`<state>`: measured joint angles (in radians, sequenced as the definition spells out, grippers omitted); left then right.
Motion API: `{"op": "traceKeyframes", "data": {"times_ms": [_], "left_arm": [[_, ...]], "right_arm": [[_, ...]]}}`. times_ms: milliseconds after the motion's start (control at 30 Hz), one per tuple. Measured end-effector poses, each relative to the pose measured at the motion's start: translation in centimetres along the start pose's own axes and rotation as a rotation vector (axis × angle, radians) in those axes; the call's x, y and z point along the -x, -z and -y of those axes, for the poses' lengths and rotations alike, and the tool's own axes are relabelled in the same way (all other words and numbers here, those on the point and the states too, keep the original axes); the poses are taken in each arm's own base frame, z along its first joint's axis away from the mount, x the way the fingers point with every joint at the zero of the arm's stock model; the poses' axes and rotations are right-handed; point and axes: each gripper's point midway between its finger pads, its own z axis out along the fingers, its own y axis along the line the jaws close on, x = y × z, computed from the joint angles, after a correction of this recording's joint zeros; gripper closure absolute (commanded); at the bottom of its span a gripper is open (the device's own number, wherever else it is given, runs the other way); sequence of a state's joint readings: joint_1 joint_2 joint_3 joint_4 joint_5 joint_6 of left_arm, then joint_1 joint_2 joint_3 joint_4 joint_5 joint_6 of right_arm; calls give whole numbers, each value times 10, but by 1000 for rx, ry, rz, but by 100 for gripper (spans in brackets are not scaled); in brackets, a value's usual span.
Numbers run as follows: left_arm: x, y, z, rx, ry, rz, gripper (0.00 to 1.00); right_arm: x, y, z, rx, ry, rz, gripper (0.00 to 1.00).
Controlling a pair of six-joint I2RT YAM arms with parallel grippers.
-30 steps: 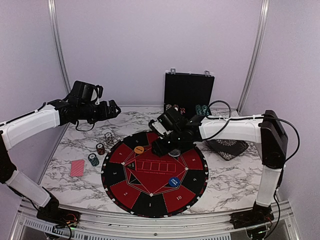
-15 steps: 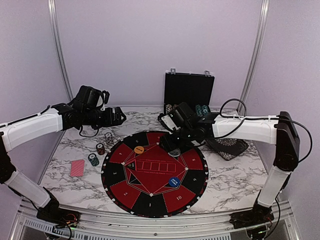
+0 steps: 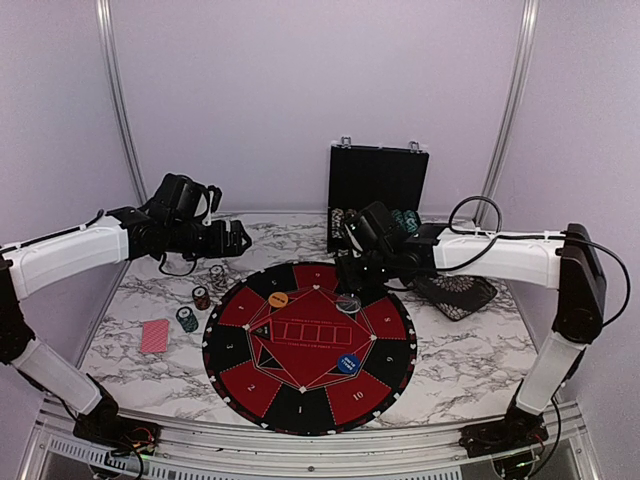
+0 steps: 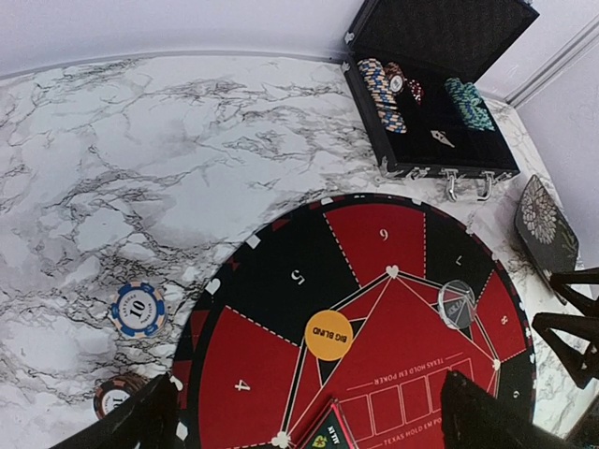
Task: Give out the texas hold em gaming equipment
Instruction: Pick up the pile of poker chips from the pile of poker chips.
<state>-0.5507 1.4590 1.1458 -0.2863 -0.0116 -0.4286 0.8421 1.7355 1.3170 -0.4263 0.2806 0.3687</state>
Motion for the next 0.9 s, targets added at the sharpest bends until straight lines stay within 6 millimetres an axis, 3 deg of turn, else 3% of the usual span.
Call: {"op": "traceKeyframes", "data": {"times_ms": [267, 533, 700, 900], "left_arm": [[4, -1, -16, 47, -19, -10, 1], [-4, -4, -26, 106, -39, -55, 1], [-3, -2, -32, 145, -47, -72, 1], [-6, -5, -38, 182, -58, -105, 1]], "right_arm": [[7, 8, 14, -11, -29, 26, 31], [30, 25, 65, 16, -128, 103, 31], [40, 28, 73, 58, -135, 127, 30], [38, 30, 82, 75, -118, 141, 30]]}}
